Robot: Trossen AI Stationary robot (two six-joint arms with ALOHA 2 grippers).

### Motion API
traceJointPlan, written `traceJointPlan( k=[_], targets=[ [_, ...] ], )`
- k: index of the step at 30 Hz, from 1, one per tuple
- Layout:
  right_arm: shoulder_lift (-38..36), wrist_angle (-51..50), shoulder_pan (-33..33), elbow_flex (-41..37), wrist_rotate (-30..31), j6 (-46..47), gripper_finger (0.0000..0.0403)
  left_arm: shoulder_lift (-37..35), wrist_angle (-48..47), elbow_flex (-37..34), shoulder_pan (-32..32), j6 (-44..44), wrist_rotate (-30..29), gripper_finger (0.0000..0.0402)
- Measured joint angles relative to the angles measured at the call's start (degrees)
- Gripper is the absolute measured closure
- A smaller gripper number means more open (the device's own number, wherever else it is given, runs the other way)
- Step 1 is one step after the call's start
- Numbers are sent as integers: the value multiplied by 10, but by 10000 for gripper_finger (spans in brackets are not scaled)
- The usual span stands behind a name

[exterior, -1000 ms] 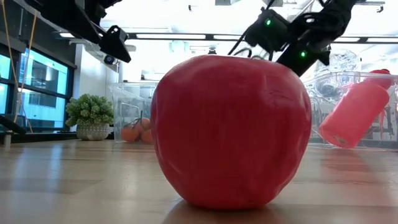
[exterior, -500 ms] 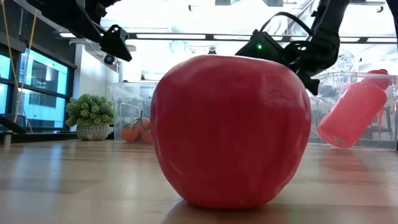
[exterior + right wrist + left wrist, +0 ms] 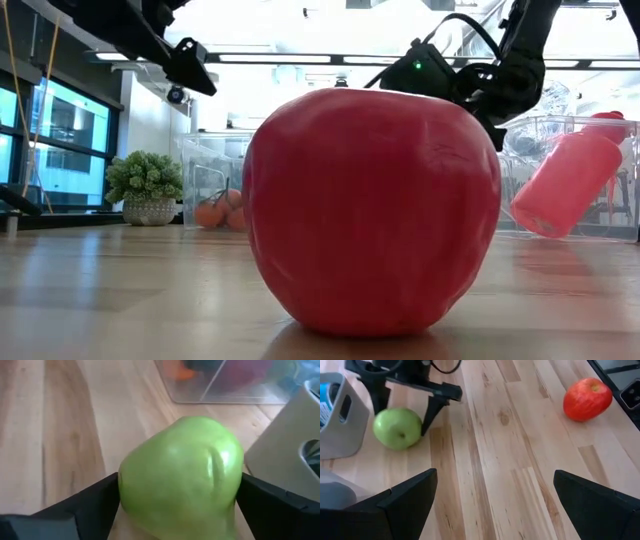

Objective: Pick & Place Food Item
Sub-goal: Put the green pear into the left transparent bin

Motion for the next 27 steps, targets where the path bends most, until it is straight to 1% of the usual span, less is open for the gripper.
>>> traceJointPlan(
  k=[4,6,10,13,16,19,22,24,27],
  targets=[
    [-1,1,0,0,-28,26,78,0,12,0,8,-3,0,13],
    [-1,1,0,0,-37,39,85,0,14,0,12,-11,0,13],
    [-2,7,2,1,-77,46,86,0,14,0,18,-16,0,13],
    [-2,18,10,0,-88,73,86,0,14,0,20,-8,0,13],
    [-9,44,25,0,-126,99,88,0,24,0,20,-18,0,13],
    [-16,74,44,16,-133,108,89,0,48,0,20,-31,0,13],
    [-27,76,58,33,-130,106,86,0,70,0,20,-37,0,13],
    [-27,75,67,40,-127,101,85,0,81,0,20,-27,0,13],
    [-26,72,77,54,-138,103,88,13,97,1,20,-5,0,13]
  ],
)
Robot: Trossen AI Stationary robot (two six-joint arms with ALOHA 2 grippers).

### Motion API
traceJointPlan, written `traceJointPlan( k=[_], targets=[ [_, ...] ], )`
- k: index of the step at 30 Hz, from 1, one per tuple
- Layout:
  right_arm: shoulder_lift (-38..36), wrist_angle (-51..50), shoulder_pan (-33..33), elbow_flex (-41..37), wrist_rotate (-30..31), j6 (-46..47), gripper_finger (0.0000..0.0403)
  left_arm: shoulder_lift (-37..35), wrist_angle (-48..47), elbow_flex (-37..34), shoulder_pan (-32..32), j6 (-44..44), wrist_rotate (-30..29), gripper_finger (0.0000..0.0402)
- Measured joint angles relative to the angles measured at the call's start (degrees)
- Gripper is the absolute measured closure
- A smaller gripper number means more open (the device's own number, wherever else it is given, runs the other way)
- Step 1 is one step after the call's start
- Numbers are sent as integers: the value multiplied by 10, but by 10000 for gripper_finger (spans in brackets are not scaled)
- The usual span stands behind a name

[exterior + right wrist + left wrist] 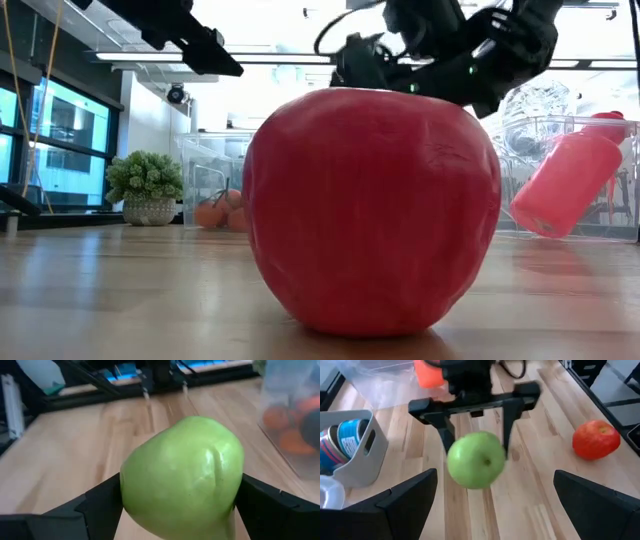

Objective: Pick & Place Food Item
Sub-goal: Put the green pear into the left transparent bin

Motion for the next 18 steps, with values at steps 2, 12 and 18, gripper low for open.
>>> traceJointPlan(
  k=[2,12,18],
  targets=[
    [-1,3,8,9,0,-1,90,16,20,-2,0,9,0,13],
    [-1,5,49,13,5,4,87,83,115,-8,-40,57,0,13],
    [-1,13,67,13,34,4,84,88,162,-8,-56,64,0,13]
  ],
)
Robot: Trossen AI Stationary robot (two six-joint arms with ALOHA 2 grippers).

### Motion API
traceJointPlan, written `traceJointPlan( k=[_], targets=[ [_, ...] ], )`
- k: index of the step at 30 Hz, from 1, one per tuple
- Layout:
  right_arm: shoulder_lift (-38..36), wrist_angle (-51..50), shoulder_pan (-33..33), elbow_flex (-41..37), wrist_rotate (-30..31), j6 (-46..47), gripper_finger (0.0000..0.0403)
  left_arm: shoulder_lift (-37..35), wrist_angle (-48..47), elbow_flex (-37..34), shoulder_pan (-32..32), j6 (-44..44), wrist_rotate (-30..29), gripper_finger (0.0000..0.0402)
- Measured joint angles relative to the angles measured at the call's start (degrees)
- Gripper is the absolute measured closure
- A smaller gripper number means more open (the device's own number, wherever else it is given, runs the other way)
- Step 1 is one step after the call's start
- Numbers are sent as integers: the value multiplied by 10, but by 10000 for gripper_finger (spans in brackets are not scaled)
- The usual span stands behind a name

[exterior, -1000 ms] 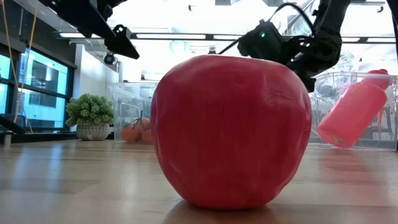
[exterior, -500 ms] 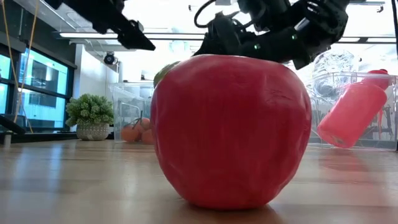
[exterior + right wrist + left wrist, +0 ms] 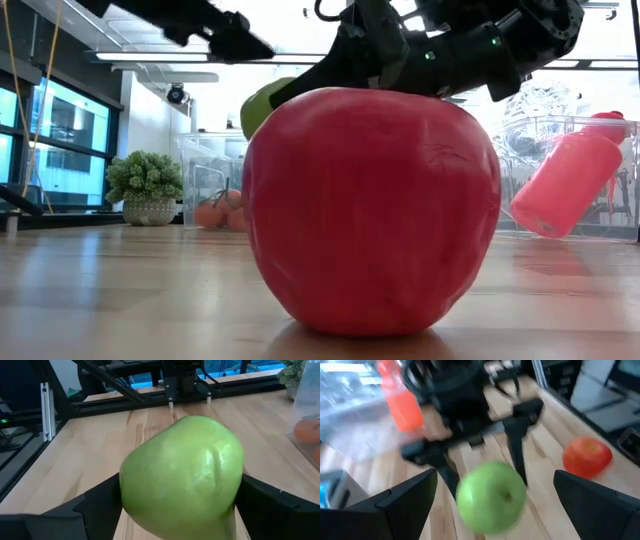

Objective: Pick & Place Food Item
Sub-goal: Put the green pear into the left transparent bin

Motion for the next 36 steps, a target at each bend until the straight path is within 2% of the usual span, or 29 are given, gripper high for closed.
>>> traceJointPlan(
  k=[4,12,16,18,21,25,28,32,36],
  targets=[
    [0,3,2,0,3,0,82,12,46,0,8,-3,0,13],
    [-1,18,6,2,5,-13,86,15,33,0,27,-40,0,13],
    [-31,-19,3,42,55,-88,86,10,26,0,33,-51,0,13],
    [-54,-88,-5,76,96,-108,92,-10,14,0,30,-53,-1,13],
    [-65,-163,-23,134,122,-139,95,-62,-26,2,24,-60,-34,13],
    [-65,-228,-57,201,131,-189,90,-165,-113,-1,-6,-63,-165,13],
    [-60,-241,-92,239,132,-217,93,-236,-123,0,-26,-60,-240,13],
    [-53,-256,-151,265,121,-230,97,-293,-130,0,-38,-43,-251,13],
    [-53,-246,-209,267,74,-221,90,-318,-155,0,-51,-50,-249,13]
  ],
)
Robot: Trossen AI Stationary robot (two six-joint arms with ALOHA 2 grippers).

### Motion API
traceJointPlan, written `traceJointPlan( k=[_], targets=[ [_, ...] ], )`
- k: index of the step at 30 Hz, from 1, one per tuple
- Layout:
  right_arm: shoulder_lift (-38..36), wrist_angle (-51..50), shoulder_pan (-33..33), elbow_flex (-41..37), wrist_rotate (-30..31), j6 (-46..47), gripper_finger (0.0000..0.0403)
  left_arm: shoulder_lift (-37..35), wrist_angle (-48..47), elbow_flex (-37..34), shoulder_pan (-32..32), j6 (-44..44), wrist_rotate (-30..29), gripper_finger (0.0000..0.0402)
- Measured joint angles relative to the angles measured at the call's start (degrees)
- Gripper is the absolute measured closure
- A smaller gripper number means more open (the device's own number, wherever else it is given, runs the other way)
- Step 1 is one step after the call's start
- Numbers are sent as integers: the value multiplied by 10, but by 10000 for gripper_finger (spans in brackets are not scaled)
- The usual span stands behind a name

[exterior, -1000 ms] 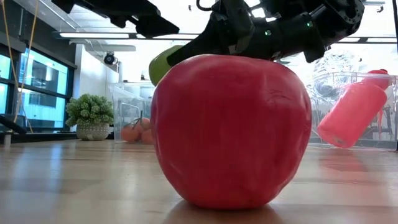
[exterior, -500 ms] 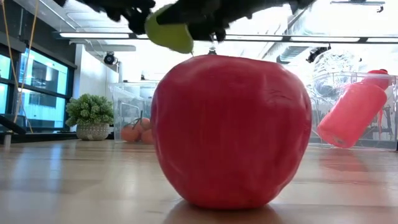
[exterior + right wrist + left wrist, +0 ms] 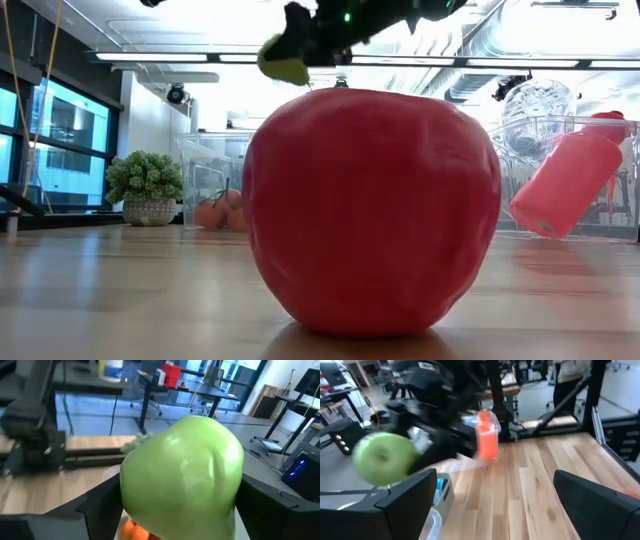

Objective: Pick & Place Food Item
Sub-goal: Put the green pear into the left transparent bin

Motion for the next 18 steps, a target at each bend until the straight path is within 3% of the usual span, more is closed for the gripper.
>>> traceJointPlan(
  k=[4,8,12,16,18],
  targets=[
    [30,71,-36,0,-70,17,88,-2,-28,0,-7,-1,-1,13],
    [77,138,-57,7,-77,18,86,5,-36,0,-7,-1,-1,13],
    [118,166,-67,23,-49,-18,76,13,-39,0,-7,-2,-1,13],
    [139,173,-60,48,46,-31,63,18,-39,0,-7,4,-1,13],
    [143,168,-61,49,35,-40,59,20,-38,0,-6,18,-7,13]
  ],
)
